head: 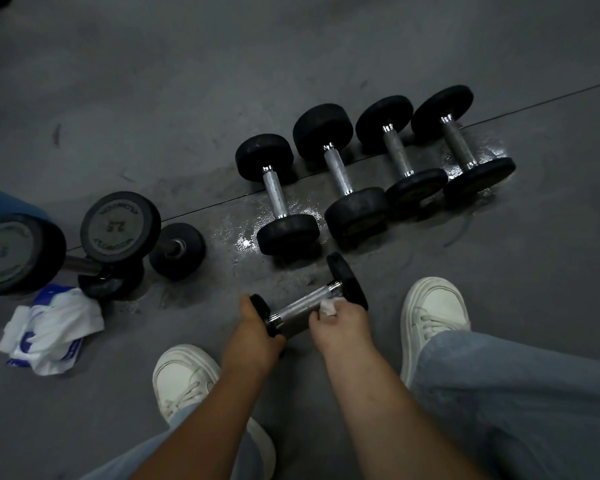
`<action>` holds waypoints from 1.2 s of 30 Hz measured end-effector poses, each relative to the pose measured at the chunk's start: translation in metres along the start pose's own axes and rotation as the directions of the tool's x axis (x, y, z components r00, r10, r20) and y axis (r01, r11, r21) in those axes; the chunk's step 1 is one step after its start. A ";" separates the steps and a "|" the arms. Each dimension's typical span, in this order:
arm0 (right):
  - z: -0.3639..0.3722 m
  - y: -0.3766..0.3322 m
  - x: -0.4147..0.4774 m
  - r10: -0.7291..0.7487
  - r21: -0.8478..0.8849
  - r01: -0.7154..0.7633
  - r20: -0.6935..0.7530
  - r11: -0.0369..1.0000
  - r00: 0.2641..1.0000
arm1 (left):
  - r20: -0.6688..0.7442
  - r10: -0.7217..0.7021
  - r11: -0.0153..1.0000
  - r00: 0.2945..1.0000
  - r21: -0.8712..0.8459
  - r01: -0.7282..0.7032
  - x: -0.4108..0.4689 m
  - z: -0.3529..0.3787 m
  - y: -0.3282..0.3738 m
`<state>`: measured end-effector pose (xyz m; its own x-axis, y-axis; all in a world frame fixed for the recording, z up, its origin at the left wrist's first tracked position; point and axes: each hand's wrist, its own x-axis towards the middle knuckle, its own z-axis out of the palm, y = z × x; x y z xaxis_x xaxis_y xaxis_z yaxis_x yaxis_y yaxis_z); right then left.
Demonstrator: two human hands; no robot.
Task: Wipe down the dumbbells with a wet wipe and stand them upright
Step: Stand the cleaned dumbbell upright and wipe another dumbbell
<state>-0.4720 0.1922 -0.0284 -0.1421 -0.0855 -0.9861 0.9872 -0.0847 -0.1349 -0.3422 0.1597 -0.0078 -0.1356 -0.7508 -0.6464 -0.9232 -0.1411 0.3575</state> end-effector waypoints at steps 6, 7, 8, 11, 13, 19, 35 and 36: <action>0.002 -0.007 0.007 0.111 -0.008 -0.111 -0.030 0.994 0.993 | -0.013 0.006 1.000 1.000 0.003 -0.006 -0.002 0.004 -0.003; 0.000 -0.006 0.011 0.036 -0.150 -0.044 -0.053 0.988 0.998 | -0.010 0.005 1.000 1.000 -0.006 -0.005 -0.001 0.003 -0.003; -0.002 -0.005 0.007 -0.025 -0.238 0.010 -0.060 0.971 0.998 | -0.005 0.007 1.000 1.000 -0.008 -0.007 0.001 0.002 -0.002; -0.003 0.011 -0.003 -0.284 -0.597 0.258 0.053 0.759 0.957 | -0.009 0.004 1.000 1.000 -0.003 -0.004 0.006 -0.001 -0.001; -0.002 0.021 -0.017 -0.547 -0.779 0.544 0.321 0.312 0.773 | -0.029 -0.004 1.000 1.000 -0.008 0.004 0.004 0.000 -0.001; -0.009 -0.002 -0.006 -0.254 -0.410 0.416 0.889 -0.812 0.382 | -0.053 0.045 0.998 0.998 -0.036 -0.047 0.006 0.004 -0.007; -0.011 -0.014 0.010 -0.189 -0.473 0.354 0.774 -0.807 0.604 | -0.048 0.031 0.999 0.998 0.034 -0.030 0.018 0.004 -0.010; -0.008 -0.013 0.009 -0.240 -0.516 0.384 0.783 -0.766 0.574 | -0.046 0.037 0.999 0.998 0.034 -0.035 0.020 0.003 -0.010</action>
<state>-0.4856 0.2004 -0.0365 -0.3744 -0.8060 -0.4584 -0.7737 0.5440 -0.3246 -0.3370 0.1480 -0.0258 -0.1531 -0.7843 -0.6013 -0.9296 -0.0922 0.3569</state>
